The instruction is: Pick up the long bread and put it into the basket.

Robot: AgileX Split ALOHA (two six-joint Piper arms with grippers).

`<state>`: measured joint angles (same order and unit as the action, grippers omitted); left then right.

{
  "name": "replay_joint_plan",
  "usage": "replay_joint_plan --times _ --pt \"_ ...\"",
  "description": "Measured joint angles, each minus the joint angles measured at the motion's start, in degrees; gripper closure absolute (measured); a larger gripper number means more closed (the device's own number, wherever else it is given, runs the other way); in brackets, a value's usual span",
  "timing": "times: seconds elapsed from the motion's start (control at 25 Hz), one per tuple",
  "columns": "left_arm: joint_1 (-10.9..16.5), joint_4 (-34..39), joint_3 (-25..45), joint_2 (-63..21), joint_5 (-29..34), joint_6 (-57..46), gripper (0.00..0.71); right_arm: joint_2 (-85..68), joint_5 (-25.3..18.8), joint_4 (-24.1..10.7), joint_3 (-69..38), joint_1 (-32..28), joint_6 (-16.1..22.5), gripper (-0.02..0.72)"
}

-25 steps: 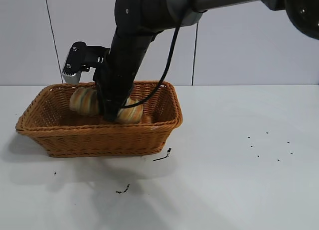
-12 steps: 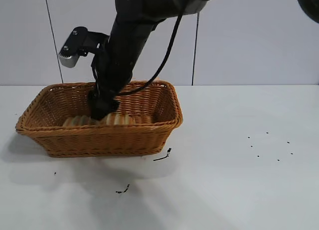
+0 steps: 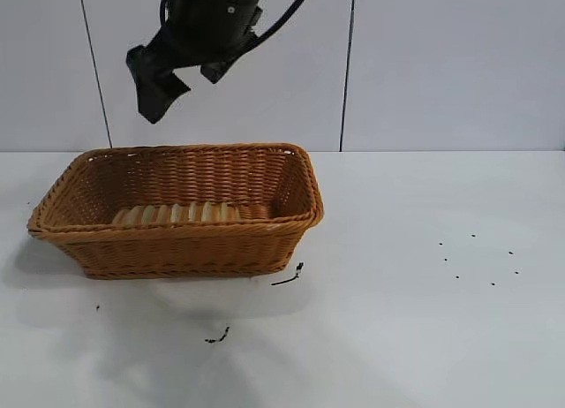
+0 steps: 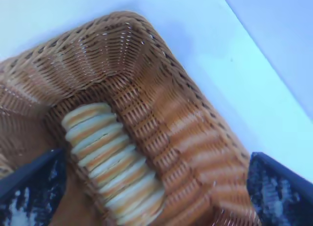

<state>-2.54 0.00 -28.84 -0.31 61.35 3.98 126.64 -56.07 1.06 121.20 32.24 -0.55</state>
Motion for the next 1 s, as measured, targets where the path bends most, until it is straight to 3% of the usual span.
replay_joint_plan --times 0.16,0.64,1.0 --pt "0.0 0.0 0.0 0.0 0.0 0.0 0.014 0.0 -0.64 -1.06 0.0 -5.76 1.87 0.01" --pt "0.0 0.0 0.0 0.0 0.0 0.0 0.014 0.0 -6.52 -3.52 0.0 -26.84 1.88 0.01" --pt "0.0 0.0 0.0 0.0 0.0 0.0 0.014 -0.07 -12.84 -3.72 0.0 -31.94 1.43 0.01"
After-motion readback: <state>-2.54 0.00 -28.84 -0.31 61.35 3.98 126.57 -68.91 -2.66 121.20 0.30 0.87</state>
